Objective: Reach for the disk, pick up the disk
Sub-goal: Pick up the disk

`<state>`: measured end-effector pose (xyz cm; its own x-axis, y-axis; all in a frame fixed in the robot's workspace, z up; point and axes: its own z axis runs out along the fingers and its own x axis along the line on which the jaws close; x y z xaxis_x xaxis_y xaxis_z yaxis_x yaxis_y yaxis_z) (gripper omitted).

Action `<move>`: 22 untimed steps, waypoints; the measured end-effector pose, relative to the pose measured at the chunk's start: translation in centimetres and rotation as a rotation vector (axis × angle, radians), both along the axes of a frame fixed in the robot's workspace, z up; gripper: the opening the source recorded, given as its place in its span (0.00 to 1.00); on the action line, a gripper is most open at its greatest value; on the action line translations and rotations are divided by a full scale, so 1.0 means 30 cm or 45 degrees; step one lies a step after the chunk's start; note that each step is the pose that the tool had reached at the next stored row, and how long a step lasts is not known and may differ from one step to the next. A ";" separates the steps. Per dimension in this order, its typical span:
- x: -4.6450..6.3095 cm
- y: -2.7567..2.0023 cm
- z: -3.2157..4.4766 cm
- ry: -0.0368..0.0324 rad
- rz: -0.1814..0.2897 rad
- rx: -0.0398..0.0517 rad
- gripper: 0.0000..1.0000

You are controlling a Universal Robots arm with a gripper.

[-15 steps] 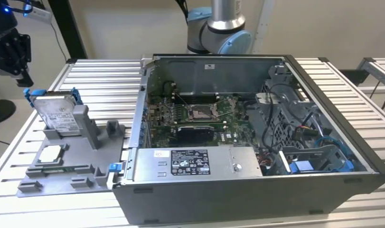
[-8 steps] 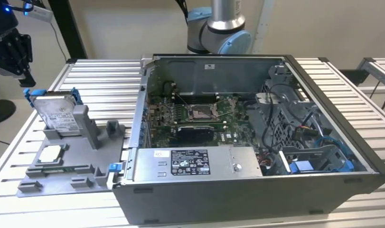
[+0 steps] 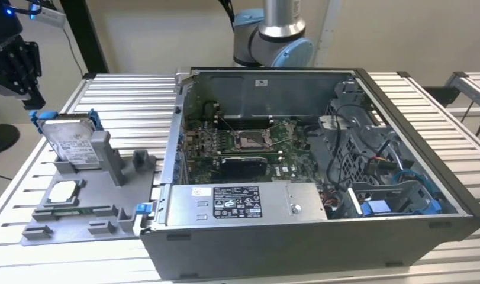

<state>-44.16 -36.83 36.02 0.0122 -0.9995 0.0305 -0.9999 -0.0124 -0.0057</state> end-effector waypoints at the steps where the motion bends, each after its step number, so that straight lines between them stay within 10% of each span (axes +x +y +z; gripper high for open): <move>1: 0.000 0.000 0.000 0.0000 0.000 0.000 0.00; 20: 0.000 0.000 0.000 0.0000 0.002 0.000 0.00; 21: 0.000 0.000 0.000 0.0001 0.002 0.000 1.00; 22: 0.000 0.000 0.000 0.0000 0.002 0.000 1.00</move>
<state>-44.16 -36.83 36.02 0.0141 -0.9994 0.0305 -0.9999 -0.0143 -0.0056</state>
